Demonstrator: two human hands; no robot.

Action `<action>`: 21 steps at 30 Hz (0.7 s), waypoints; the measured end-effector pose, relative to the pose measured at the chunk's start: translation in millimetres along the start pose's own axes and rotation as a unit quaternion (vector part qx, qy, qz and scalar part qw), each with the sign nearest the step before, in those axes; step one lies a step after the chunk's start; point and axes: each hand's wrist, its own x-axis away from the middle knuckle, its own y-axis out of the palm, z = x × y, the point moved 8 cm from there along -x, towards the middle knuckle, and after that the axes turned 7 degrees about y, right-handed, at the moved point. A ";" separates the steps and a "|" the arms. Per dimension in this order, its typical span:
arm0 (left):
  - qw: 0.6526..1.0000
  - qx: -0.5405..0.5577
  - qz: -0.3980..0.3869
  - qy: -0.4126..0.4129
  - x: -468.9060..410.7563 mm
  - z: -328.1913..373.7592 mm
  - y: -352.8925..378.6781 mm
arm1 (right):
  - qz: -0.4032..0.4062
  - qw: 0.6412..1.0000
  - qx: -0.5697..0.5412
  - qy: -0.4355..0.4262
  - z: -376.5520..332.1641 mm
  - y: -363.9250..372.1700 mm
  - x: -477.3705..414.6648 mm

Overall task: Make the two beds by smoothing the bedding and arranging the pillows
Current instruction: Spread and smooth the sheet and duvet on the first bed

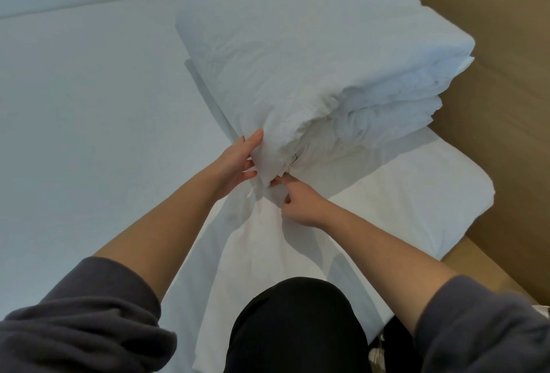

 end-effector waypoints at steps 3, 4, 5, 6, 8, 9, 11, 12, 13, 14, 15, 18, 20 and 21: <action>1.000 -0.004 0.008 0.007 1.1 -2.0 -2.7 | -0.049 0.999 0.008 -0.014 9.6 13.2 10.4; 1.000 -0.015 0.016 0.015 2.8 -2.2 -3.8 | -0.061 0.998 0.020 -0.015 15.1 15.3 16.4; 0.999 -0.028 0.026 0.030 5.3 -0.9 -4.2 | -0.055 0.998 0.022 -0.013 17.9 9.9 22.5; 0.997 -0.047 0.039 0.053 8.6 0.9 -4.0 | -0.032 0.999 0.014 -0.017 16.5 -1.7 27.1; 0.988 -0.086 0.061 0.116 17.6 9.3 1.5 | 0.052 0.998 -0.010 -0.039 5.3 -37.8 36.8; 0.982 -0.100 0.070 0.146 20.9 13.8 5.2 | 0.101 0.993 -0.013 -0.055 -4.3 -59.0 44.3; 0.971 -0.114 0.098 0.185 21.9 21.0 8.3 | 0.211 0.973 0.029 -0.088 -26.5 -98.8 62.0; 0.967 -0.117 0.115 0.194 20.7 24.4 7.9 | 0.284 0.948 0.095 -0.113 -40.0 -115.8 73.4; 0.964 -0.120 0.132 0.198 17.9 27.2 7.2 | 0.367 0.901 0.172 -0.154 -55.3 -128.7 86.6; 0.961 -0.125 0.146 0.199 15.7 30.7 7.2 | 0.438 0.841 0.243 -0.203 -68.9 -134.5 97.8; 0.958 -0.129 0.159 0.200 12.3 32.7 7.4 | 0.478 0.788 0.299 -0.246 -79.1 -134.7 103.6; 0.954 -0.118 0.186 0.205 5.3 35.4 9.2 | 0.460 0.718 0.425 -0.303 -93.8 -124.2 84.8; 0.954 -0.104 0.200 0.196 2.6 35.0 10.8 | 0.413 0.698 0.494 -0.313 -100.1 -113.9 64.7; 0.954 -0.100 0.204 0.194 2.0 34.2 12.5 | 0.392 0.692 0.520 -0.312 -102.9 -109.5 54.1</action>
